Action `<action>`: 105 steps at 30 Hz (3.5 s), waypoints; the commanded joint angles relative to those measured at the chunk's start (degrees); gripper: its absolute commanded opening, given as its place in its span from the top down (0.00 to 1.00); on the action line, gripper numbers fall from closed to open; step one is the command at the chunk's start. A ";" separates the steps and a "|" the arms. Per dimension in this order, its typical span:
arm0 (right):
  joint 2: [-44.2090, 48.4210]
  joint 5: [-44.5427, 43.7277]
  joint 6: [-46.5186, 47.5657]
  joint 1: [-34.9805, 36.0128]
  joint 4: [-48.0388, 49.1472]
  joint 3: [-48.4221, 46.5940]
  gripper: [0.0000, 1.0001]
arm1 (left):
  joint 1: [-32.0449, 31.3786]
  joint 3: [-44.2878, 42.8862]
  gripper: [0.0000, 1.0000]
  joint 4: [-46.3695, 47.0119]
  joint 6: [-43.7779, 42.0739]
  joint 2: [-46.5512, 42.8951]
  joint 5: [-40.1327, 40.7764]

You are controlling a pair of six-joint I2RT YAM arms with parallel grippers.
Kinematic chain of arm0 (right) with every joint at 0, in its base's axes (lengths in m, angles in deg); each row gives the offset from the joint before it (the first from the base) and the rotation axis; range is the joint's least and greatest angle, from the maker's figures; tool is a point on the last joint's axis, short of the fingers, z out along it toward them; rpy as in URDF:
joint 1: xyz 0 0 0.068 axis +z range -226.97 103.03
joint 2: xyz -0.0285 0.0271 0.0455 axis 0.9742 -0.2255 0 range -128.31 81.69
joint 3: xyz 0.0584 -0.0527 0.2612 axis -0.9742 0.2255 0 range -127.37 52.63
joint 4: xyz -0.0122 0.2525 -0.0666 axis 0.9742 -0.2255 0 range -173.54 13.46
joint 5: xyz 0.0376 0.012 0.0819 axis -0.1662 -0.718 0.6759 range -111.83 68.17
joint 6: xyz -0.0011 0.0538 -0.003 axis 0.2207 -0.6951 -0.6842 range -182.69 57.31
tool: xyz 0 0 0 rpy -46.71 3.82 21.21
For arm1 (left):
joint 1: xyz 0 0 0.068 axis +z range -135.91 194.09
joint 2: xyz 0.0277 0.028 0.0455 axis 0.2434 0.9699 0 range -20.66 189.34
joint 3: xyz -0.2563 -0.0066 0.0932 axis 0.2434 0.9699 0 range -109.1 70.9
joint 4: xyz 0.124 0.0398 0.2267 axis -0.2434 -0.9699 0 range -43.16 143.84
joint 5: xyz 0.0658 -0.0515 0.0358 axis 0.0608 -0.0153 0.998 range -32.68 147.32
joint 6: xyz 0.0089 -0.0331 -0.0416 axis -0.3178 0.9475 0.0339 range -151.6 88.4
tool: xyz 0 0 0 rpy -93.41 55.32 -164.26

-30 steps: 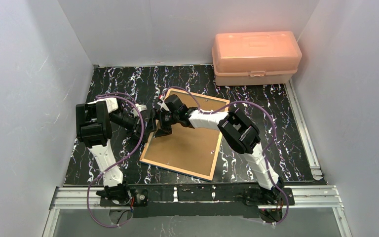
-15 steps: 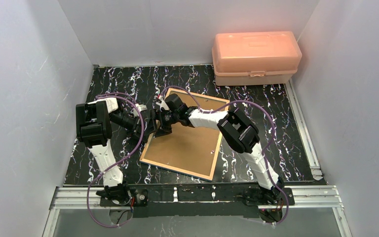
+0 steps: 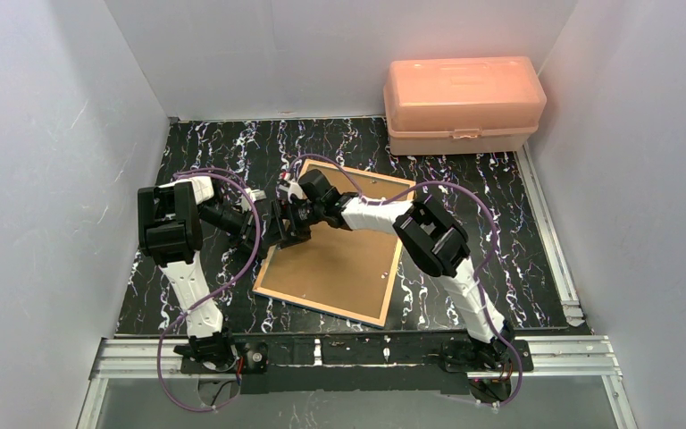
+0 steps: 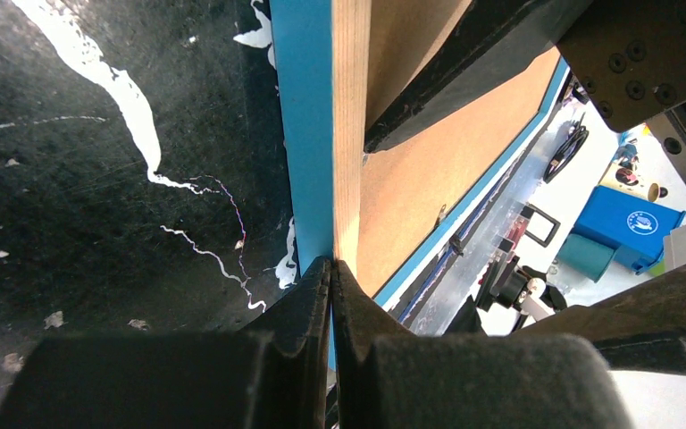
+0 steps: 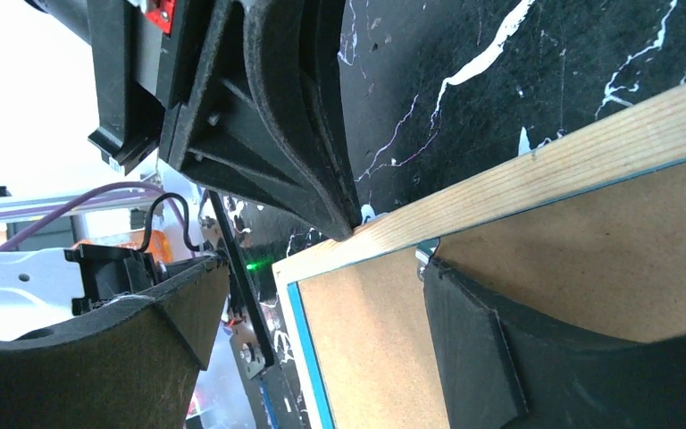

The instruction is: Put the photo into the frame

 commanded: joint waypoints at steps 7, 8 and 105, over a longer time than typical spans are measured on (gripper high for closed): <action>0.73 -11.71 1.20 -1.08 10.33 8.22 0.12 | -0.81 -0.28 1.00 -1.36 -1.18 0.78 -1.73; 0.50 -11.45 0.79 -0.96 11.04 8.28 0.12 | -0.81 -0.28 1.00 -1.30 -1.20 0.80 -1.75; 4.22 0.24 -4.21 1.09 17.07 14.96 0.15 | -5.06 1.86 1.00 1.23 2.43 0.68 2.65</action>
